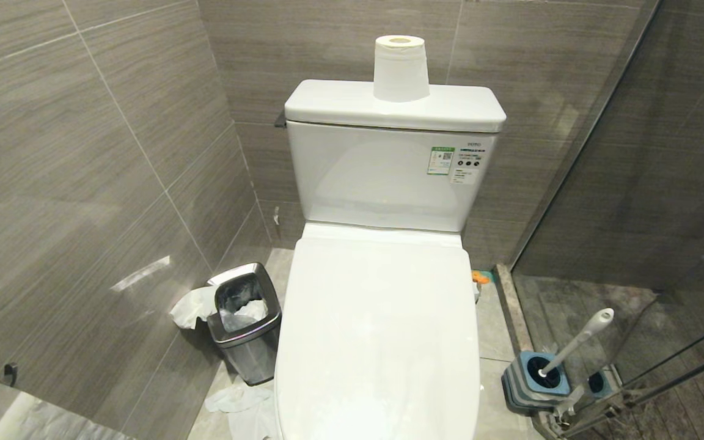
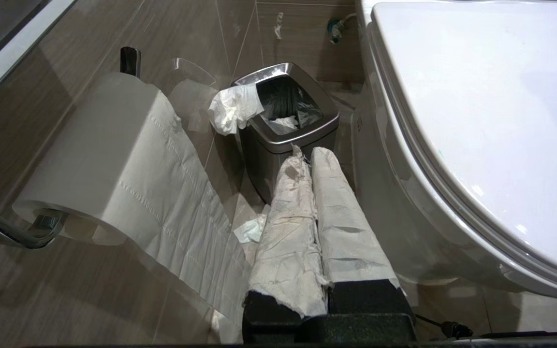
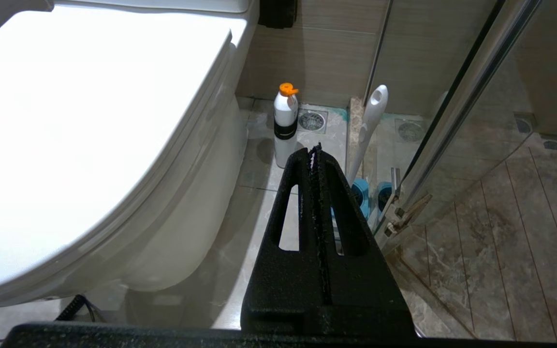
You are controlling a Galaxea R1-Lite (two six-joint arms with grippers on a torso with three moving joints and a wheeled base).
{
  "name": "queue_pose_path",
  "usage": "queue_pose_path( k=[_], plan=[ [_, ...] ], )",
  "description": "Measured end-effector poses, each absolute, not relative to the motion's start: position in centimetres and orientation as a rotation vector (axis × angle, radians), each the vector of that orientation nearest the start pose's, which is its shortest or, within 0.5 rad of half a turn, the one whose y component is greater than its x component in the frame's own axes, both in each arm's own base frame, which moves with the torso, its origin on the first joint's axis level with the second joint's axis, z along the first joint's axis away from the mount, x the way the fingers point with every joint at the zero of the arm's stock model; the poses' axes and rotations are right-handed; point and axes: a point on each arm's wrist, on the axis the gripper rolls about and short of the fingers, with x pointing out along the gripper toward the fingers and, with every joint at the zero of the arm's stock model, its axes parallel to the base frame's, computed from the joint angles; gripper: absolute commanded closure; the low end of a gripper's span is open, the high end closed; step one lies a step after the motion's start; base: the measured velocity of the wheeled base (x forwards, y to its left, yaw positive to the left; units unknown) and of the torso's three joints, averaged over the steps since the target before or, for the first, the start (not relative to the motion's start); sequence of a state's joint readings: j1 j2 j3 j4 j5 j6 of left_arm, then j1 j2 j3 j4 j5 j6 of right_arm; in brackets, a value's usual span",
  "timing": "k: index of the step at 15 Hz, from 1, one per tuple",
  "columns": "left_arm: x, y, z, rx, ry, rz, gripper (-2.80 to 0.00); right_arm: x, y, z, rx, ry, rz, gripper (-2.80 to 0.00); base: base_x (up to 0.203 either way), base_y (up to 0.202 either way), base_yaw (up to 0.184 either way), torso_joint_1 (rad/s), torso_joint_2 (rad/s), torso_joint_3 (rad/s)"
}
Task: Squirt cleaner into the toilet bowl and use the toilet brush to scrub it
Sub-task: Use the left hand to lift the toilet lid slightly
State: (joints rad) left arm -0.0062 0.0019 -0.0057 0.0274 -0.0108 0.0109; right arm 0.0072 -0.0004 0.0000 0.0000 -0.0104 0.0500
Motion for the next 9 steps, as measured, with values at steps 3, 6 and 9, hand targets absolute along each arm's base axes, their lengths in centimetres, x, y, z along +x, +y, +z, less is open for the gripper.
queue_pose_path(
  k=[3,6,9],
  plan=[
    [-2.31,-0.01,7.43,0.011,0.024,-0.017,0.0,-2.29,-0.04,7.55,0.05,-0.001,-0.003,0.0,0.0,0.0,0.0,0.0,0.0,0.0],
    [-2.31,-0.01,7.43,0.01,0.023,-0.017,0.0,-2.29,-0.04,7.55,0.05,-0.001,-0.004,0.0,0.0,0.0,0.0,0.0,0.0,0.0],
    [-2.31,-0.01,7.43,0.011,0.023,-0.017,0.0,-2.29,-0.04,7.55,0.05,-0.001,-0.004,0.0,0.0,0.0,0.0,0.0,0.0,0.0]
  ],
)
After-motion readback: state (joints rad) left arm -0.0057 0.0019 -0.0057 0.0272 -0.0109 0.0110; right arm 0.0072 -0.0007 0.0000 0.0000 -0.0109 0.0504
